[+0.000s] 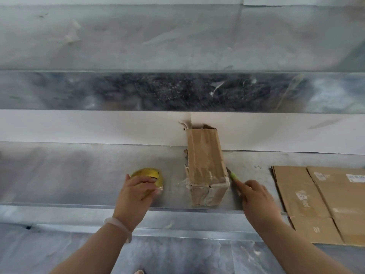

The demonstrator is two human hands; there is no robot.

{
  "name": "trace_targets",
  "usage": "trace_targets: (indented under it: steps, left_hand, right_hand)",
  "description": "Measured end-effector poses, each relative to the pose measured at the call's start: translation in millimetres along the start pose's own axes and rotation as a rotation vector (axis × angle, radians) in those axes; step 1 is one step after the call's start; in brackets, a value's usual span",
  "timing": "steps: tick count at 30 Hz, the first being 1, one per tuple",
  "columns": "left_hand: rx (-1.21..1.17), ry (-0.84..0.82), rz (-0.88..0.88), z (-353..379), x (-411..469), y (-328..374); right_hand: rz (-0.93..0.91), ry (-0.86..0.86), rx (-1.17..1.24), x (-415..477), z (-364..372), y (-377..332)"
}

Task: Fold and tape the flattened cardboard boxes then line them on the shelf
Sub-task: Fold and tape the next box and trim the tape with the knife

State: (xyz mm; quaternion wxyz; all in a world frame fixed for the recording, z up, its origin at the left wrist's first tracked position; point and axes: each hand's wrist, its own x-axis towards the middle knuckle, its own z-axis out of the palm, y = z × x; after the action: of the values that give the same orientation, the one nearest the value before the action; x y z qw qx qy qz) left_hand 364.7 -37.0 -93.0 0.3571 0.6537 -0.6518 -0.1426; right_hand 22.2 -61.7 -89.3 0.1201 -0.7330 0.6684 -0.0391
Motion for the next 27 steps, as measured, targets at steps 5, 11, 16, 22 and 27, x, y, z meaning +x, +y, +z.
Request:
trace_targets:
  steps: [5,11,16,22,27]
  left_hand:
    - [0.052,-0.117,0.050,11,-23,-13]
    - [-0.102,-0.114,-0.078,-6,-14,18]
    - [-0.629,-0.034,-0.168,-1,-10,129]
    - [-1.002,-0.111,-0.392,28,-1,177]
    - [-1.043,-0.119,-0.483,29,-3,174]
  right_hand:
    - [-0.035,0.021,-0.161,1,3,1]
    - [-0.017,0.280,0.604,-26,-22,-29]
    - [-0.031,0.168,1.234,-37,-54,-83]
    - [0.069,0.001,1.341,-21,-57,-111]
    - [0.094,-0.048,1.392,-24,-56,-104]
